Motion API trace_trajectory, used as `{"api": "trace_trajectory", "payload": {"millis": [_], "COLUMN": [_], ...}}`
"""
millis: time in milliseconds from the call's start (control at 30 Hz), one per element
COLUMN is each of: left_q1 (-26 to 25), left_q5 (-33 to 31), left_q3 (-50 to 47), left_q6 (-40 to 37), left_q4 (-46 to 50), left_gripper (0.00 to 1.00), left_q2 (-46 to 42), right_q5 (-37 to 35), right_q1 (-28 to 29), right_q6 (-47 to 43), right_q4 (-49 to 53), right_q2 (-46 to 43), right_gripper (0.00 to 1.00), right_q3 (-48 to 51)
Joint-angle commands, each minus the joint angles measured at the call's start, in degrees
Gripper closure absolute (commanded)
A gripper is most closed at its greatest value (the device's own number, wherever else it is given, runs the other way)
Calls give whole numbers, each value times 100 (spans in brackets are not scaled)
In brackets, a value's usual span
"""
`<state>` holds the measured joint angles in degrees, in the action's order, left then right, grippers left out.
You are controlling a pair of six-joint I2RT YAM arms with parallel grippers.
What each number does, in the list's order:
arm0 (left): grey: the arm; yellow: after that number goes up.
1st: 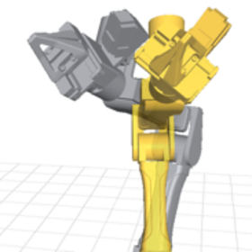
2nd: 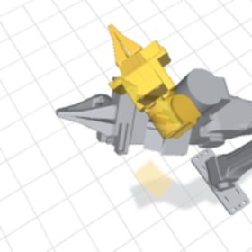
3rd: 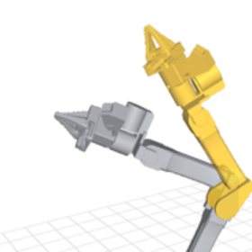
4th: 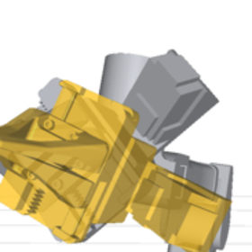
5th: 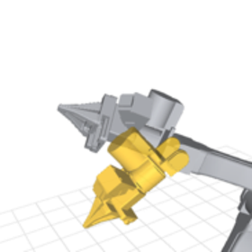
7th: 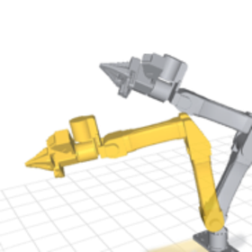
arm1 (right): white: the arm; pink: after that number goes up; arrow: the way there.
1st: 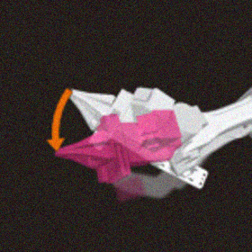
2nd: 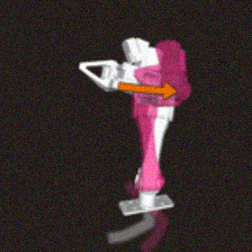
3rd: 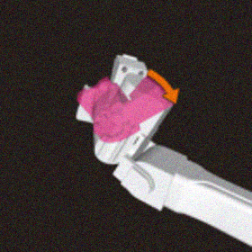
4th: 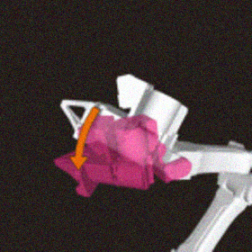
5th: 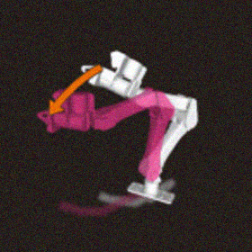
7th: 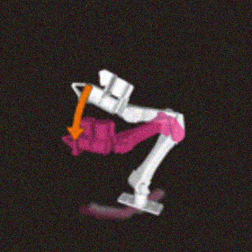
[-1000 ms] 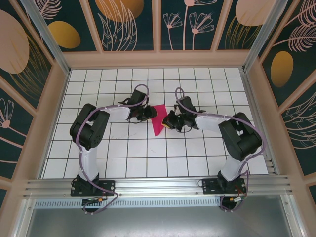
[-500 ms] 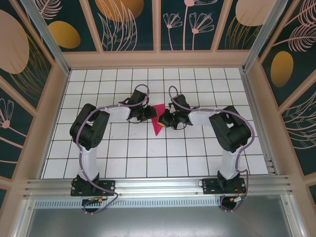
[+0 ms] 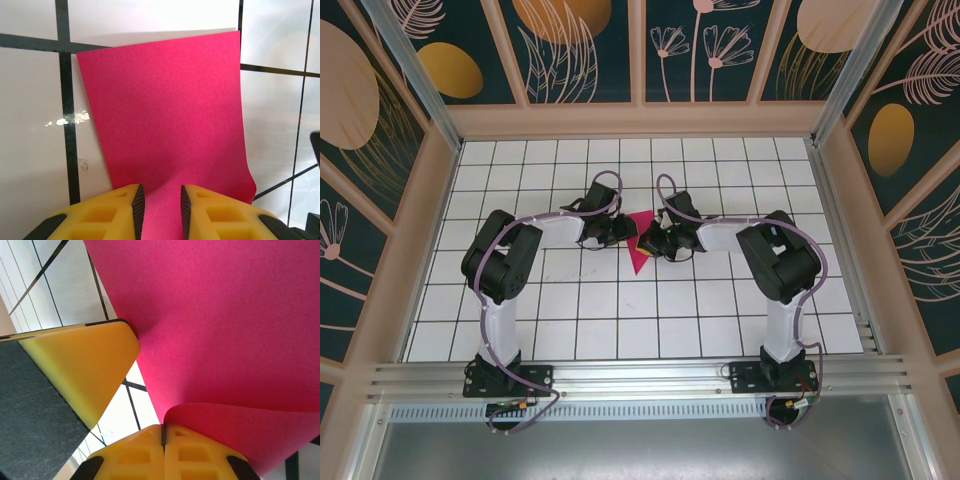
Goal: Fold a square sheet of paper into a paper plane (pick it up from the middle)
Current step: Third fold the triangle at the center of the table.
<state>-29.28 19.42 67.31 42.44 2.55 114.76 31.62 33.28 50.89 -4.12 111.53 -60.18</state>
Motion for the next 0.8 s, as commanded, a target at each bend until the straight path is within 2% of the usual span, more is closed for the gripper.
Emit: {"api": "trace_trajectory", "payload": {"millis": [0, 767], "left_q1": [-4, -6], "left_q5": [-95, -96], "left_q3": [28, 1], "left_q6": [-76, -75], "left_q4": [317, 312], "left_gripper": [70, 71], "left_q2": [126, 107], "right_q5": [55, 95], "right_q1": [42, 95], "right_q6": [-150, -425], "right_q4": [-33, 112], "right_q2": [126, 328], "right_gripper": [99, 99], "right_q3": [-186, -370]}}
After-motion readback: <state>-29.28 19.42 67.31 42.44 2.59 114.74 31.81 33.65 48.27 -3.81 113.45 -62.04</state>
